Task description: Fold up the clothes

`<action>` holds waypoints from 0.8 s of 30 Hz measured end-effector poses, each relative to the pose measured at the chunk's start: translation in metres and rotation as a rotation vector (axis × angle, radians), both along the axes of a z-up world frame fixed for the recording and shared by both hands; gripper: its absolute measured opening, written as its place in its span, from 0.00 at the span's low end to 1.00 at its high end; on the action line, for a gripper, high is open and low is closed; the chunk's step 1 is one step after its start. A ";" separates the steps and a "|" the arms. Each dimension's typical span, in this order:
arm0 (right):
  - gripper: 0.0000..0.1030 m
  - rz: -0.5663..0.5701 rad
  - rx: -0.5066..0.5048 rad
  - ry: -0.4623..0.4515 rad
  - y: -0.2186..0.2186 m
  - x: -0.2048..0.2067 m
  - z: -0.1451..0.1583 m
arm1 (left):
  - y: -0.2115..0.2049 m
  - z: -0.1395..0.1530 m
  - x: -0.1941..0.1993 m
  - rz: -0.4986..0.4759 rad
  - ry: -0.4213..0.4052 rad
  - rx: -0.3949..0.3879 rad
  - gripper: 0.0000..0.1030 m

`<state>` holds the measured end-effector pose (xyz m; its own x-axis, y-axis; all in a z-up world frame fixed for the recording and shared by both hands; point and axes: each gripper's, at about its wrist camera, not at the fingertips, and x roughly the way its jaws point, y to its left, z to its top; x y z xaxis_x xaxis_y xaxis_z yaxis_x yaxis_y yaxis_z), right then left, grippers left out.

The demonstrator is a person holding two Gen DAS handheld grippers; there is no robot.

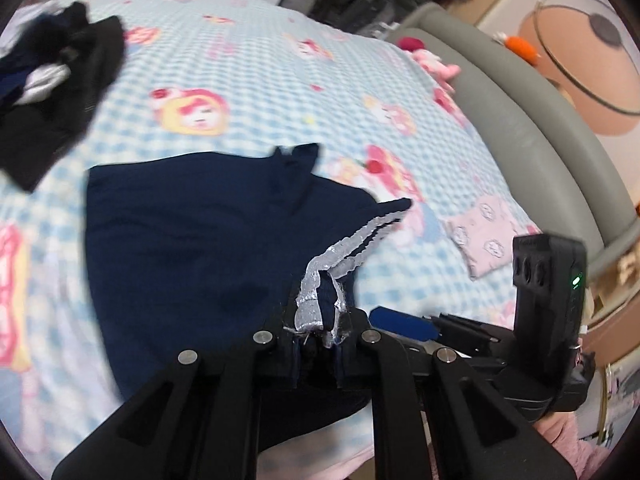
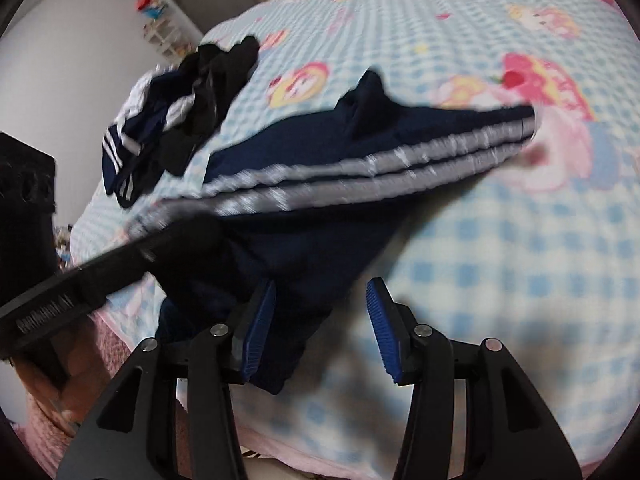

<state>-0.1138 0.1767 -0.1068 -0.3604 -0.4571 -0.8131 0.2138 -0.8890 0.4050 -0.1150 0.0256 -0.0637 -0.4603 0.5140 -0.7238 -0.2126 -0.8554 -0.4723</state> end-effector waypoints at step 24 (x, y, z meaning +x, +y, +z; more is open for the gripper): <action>0.47 -0.101 -0.071 -0.033 0.016 0.019 -0.035 | -0.074 -0.046 0.025 0.167 -0.095 0.028 0.12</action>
